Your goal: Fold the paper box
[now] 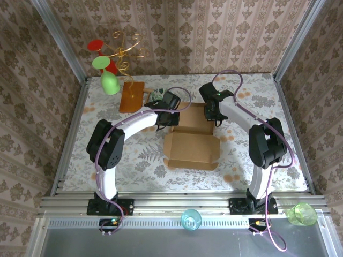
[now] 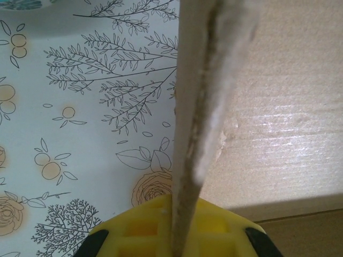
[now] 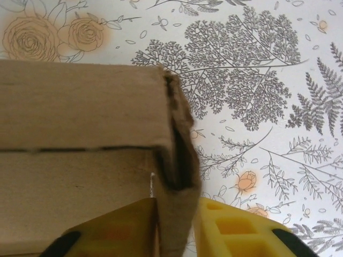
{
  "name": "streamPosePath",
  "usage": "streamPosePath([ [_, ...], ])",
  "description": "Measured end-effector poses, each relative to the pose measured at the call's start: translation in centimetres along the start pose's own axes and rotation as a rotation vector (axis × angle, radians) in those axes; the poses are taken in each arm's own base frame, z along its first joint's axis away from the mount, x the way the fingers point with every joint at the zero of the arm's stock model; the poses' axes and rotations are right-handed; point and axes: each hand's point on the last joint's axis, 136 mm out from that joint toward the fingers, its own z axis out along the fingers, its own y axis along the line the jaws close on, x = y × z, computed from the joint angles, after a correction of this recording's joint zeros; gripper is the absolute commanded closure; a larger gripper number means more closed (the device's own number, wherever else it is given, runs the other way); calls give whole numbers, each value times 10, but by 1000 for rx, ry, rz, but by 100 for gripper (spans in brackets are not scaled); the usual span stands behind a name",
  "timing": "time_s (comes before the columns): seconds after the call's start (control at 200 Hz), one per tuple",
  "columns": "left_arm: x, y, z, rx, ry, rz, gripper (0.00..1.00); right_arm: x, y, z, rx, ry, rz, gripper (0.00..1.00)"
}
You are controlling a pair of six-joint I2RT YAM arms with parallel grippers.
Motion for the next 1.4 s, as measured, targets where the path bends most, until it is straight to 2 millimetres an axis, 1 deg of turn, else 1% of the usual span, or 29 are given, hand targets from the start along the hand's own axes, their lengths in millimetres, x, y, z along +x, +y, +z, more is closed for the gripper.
streamPosePath([
  [0.05,-2,-2,-1,3,-5,1,100,0,2,1,-10,-1,6,100],
  [0.165,-2,-3,-2,4,-4,3,100,-2,1,2,-21,-3,35,100],
  [0.22,-2,-4,-3,6,-3,3,82,-2,0,3,-22,0,44,100],
  [0.25,-3,-5,-4,8,-2,7,76,-2,-1,4,-22,3,48,100],
  [0.34,-11,-9,-10,15,-10,-6,65,1,-7,8,-13,14,67,100],
  [0.425,-26,-13,-22,24,-35,-23,55,3,-18,13,1,29,105,100],
  [0.5,-36,-16,-34,37,-61,-46,51,5,-28,16,8,41,137,100],
  [0.51,-37,-17,-36,38,-64,-48,47,5,-29,16,8,42,142,100],
  [0.52,-38,-17,-37,40,-66,-49,46,5,-30,17,9,43,147,100],
  [0.635,-47,-18,-62,67,-98,-98,45,6,-43,19,11,54,205,100],
  [0.765,-53,-20,-91,113,-128,-170,48,8,-59,21,2,75,301,100],
  [0.83,-48,-20,-103,141,-127,-219,48,8,-71,23,-1,85,367,100],
  [0.885,-38,-18,-111,158,-112,-273,49,8,-80,25,-4,91,426,100],
  [0.93,-30,-17,-115,167,-91,-327,49,8,-89,26,-3,95,479,100],
  [0.995,-16,-16,-114,167,-45,-405,50,9,-99,28,-4,101,545,100],
  [1.095,9,-19,-105,157,45,-528,48,10,-110,31,-3,107,635,100],
  [1.23,35,-26,-90,154,131,-644,43,11,-107,32,-22,117,702,100],
  [1.29,40,-32,-81,161,160,-679,42,12,-104,33,-32,123,725,100],
  [1.4,41,-41,-62,183,191,-727,41,13,-100,35,-51,132,762,100],
])
